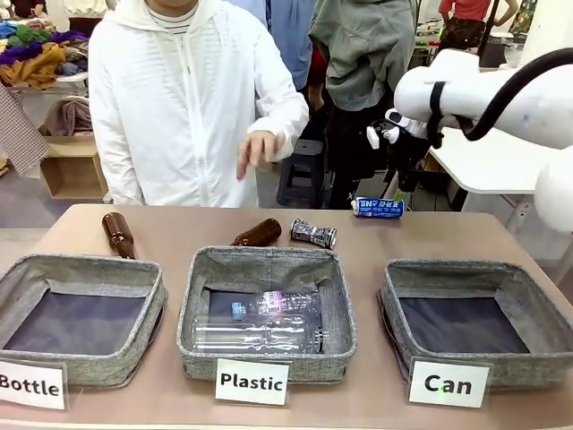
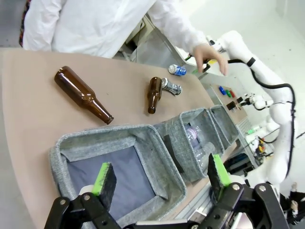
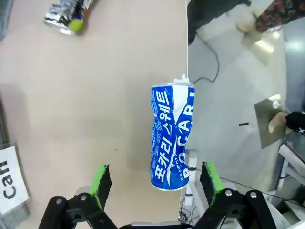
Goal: Sort the can waste into the basket.
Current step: Pick up the can waste from the table and place it in the right Fabric basket.
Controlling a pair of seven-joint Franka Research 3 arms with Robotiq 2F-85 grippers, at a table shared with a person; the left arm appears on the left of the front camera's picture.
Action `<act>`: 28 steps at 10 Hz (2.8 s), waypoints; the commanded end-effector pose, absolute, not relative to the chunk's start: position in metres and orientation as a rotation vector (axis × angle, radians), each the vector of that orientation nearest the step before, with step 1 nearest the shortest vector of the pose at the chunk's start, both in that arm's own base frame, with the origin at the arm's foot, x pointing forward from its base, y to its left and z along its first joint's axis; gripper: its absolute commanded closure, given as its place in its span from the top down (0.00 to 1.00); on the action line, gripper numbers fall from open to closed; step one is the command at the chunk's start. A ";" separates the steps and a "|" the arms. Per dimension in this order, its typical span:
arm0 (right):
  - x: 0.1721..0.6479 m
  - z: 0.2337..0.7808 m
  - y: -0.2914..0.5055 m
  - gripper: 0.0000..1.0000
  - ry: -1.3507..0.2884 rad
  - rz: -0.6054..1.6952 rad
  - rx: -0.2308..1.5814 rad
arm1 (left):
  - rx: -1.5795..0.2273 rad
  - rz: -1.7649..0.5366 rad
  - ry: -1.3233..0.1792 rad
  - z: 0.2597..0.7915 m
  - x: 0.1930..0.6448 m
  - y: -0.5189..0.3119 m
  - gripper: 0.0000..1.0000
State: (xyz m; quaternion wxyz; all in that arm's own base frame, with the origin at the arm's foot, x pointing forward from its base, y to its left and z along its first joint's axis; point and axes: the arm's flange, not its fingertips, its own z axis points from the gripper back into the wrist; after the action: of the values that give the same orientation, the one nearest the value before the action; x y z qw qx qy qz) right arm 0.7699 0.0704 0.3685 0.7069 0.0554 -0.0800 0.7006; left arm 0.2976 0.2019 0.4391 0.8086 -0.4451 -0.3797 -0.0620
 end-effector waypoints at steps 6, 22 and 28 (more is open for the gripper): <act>0.841 0.323 0.084 1.00 -0.074 1.495 0.109 | -0.961 -0.146 -0.845 0.439 0.297 0.202 1.00; 0.639 0.492 0.029 0.00 0.155 1.488 0.295 | -0.961 -0.146 -0.845 0.439 0.297 0.202 1.00; 0.451 0.474 -0.008 0.00 0.618 1.505 0.377 | -0.961 -0.146 -0.845 0.439 0.297 0.202 1.00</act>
State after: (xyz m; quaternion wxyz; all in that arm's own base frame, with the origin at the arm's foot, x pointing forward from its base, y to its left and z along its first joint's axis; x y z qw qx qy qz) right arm 0.6045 0.0087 0.5673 0.6944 0.1681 0.2317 0.6603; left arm 0.2974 0.2019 0.4396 0.8084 -0.4448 -0.3805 -0.0626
